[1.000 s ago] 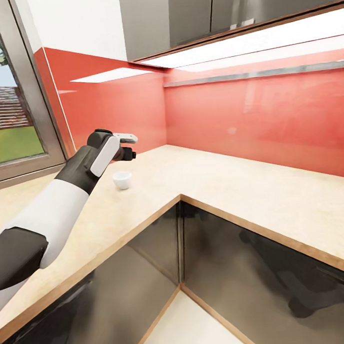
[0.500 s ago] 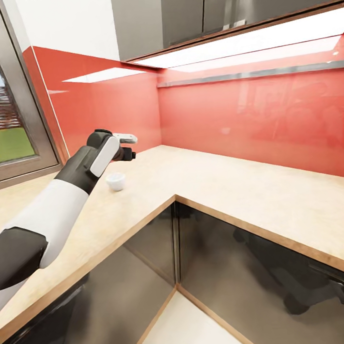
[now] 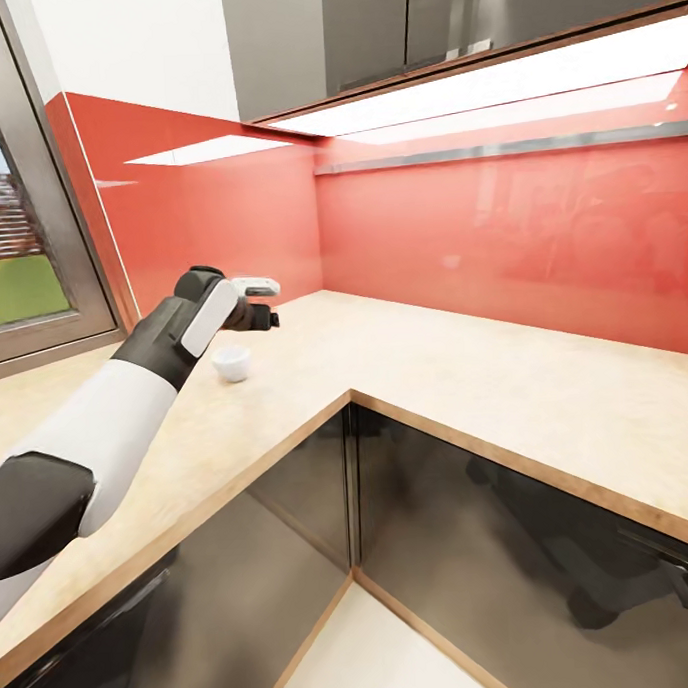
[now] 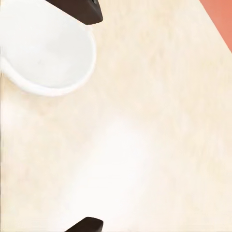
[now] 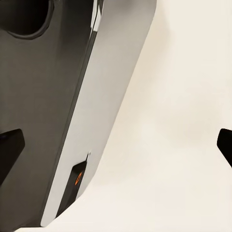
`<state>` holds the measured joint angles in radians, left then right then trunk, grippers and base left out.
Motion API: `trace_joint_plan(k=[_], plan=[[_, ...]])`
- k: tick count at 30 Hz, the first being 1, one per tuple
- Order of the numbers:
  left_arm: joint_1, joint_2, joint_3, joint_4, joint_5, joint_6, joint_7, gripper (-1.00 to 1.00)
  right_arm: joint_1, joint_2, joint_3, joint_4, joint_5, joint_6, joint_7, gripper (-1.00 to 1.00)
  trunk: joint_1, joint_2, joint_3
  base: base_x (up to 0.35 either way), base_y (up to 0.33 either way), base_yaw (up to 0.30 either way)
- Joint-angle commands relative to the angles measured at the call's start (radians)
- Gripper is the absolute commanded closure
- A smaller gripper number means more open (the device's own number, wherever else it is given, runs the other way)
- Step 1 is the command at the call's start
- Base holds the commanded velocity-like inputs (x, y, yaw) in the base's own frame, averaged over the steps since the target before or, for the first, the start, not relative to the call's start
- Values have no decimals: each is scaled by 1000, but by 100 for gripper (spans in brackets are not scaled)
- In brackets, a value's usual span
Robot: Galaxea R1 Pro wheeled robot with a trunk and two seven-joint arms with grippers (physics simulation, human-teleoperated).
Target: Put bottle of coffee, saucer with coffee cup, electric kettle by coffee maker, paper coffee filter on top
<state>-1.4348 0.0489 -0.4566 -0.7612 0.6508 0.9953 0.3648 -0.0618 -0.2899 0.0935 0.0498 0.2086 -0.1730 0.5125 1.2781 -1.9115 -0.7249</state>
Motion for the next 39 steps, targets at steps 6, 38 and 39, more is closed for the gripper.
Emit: trace_joint_plan(k=[6, 38, 39], plan=[[-1, 2, -55, 33, 10, 3, -9, -100, -2, 0, 8, 4, 1, -10, 0, -100, 0, -1, -1, 0, 0, 0], [-1, 16, -96, 105, 10, 0, -156, -100, -2, 0, 8, 4, 1, -10, 0, -100, 0, -1, -1, 0, 0, 0], [-1, 17, -96, 105, 10, 0, -157, -100, -2, 0, 8, 3, 1, -10, 0, -100, 0, -1, -1, 0, 0, 0]])
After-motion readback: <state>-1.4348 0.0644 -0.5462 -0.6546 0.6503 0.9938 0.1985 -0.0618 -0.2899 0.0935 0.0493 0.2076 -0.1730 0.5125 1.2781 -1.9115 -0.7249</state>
